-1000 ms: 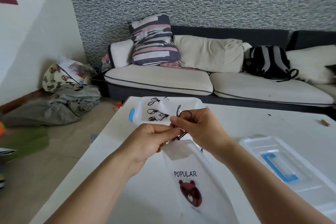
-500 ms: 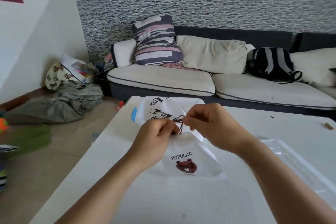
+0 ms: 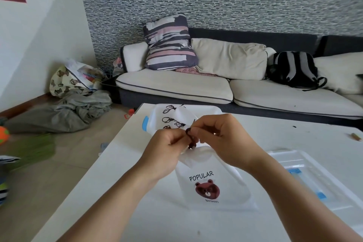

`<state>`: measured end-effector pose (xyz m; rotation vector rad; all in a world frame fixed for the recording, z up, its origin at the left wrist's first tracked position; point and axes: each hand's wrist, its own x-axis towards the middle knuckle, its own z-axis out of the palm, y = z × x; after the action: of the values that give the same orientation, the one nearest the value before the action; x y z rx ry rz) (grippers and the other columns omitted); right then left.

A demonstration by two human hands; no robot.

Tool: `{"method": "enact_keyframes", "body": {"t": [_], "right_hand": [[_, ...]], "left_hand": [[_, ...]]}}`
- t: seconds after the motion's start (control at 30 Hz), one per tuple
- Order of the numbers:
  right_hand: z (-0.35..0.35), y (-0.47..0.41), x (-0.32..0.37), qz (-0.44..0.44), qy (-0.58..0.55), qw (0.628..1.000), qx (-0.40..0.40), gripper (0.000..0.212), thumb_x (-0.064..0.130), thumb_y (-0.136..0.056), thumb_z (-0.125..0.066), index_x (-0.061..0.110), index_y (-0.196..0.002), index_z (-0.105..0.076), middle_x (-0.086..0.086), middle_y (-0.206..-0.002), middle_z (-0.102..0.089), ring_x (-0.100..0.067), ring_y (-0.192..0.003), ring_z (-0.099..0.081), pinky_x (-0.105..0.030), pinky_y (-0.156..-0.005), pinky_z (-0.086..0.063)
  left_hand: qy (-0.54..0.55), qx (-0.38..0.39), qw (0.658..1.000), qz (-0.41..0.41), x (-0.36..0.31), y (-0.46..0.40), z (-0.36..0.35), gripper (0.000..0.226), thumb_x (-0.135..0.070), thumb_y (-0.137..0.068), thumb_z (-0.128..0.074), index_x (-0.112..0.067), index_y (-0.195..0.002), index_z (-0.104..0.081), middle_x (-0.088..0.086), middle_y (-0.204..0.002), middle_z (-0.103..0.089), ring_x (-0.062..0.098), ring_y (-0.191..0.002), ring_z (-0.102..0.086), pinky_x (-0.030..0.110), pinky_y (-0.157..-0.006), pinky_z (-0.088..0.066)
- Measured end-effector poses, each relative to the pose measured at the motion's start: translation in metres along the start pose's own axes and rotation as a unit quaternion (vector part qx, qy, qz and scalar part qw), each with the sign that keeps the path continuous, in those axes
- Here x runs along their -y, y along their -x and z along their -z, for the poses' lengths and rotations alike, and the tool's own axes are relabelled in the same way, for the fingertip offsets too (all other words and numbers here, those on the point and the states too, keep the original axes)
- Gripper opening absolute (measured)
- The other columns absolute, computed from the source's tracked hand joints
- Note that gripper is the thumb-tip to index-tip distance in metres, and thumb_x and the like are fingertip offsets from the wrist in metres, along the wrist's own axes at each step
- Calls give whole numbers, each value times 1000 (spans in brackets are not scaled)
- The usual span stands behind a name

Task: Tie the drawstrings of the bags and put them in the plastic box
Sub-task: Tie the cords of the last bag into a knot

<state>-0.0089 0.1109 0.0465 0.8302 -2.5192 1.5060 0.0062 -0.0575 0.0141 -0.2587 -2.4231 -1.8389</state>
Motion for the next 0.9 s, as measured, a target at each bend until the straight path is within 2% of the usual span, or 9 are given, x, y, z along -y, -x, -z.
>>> {"method": "enact_keyframes", "body": {"t": [0.07,0.2,0.3,0.43,0.5,0.6,0.73,0.8,0.9], "right_hand": [[-4,-1,-2,5,-10,999,-37,16,5,-94,-64,10,-82,-75,1,-70,-71,-9,-66,-64,-19,-68,-50],[-8,-2,-3,-18,-23,995,-94,14,6,-91,-68,11,-80,-74,4,-62,-68,-6,-57,-61,-15,-61,-46],[-13,-1,0,-53,-78,986,-137,7,3,-86,-74,4,-80,-74,0,-58,-68,-6,-50,-60,-14,-55,-45],[-20,-1,-1,-80,-80,979,-167,10,6,-81,-80,7,-74,-74,-2,-61,-72,-13,-54,-67,-22,-58,-54],[-22,-1,-1,-95,-74,978,-169,11,10,-82,-80,10,-72,-75,0,-62,-73,-13,-57,-69,-23,-61,-56],[-20,-1,0,-94,-31,988,-117,12,11,-88,-74,12,-77,-79,10,-60,-70,-1,-53,-61,-12,-57,-45],[-11,-1,-2,-98,-41,994,-38,23,-2,-92,-65,12,-102,-79,2,-85,-79,-6,-72,-71,-17,-73,-54],[-7,0,-2,-107,-81,990,-53,22,-2,-87,-71,12,-103,-78,-1,-86,-79,-9,-74,-73,-16,-73,-54],[-6,1,0,-121,-133,978,-102,16,-4,-82,-77,6,-94,-77,-5,-76,-78,-12,-65,-73,-16,-65,-54]], "left_hand": [[9,17,1000,-12,0,1,-1,25,-11,-99,-56,-11,-83,-75,12,-86,-71,6,-74,-58,18,-72,-41],[28,18,999,-11,-1,3,-4,26,-11,-100,-54,-6,-87,-76,-7,-78,-70,-5,-63,-53,7,-59,-36],[31,20,999,-3,1,2,-5,28,-14,-101,-54,-6,-86,-76,-4,-80,-69,-3,-62,-51,8,-58,-36],[25,13,999,23,3,1,-7,29,-11,-99,-53,-10,-77,-72,-4,-73,-61,2,-61,-46,17,-60,-35],[25,9,999,35,4,1,-8,27,-10,-98,-53,-7,-80,-72,-6,-70,-60,4,-62,-46,21,-62,-35],[36,-11,998,47,3,2,-9,28,-11,-99,-52,-8,-80,-73,-12,-66,-62,4,-62,-47,22,-63,-35],[53,-35,996,69,4,2,-6,32,-21,-100,-57,-11,-74,-72,-9,-63,-56,8,-61,-44,26,-63,-33],[56,-39,995,73,5,1,-5,33,-25,-99,-58,-10,-72,-69,-4,-66,-50,13,-66,-40,32,-67,-29],[54,-43,996,57,4,0,-5,29,-21,-98,-58,-4,-76,-68,-2,-67,-49,14,-66,-39,30,-67,-29]]}}
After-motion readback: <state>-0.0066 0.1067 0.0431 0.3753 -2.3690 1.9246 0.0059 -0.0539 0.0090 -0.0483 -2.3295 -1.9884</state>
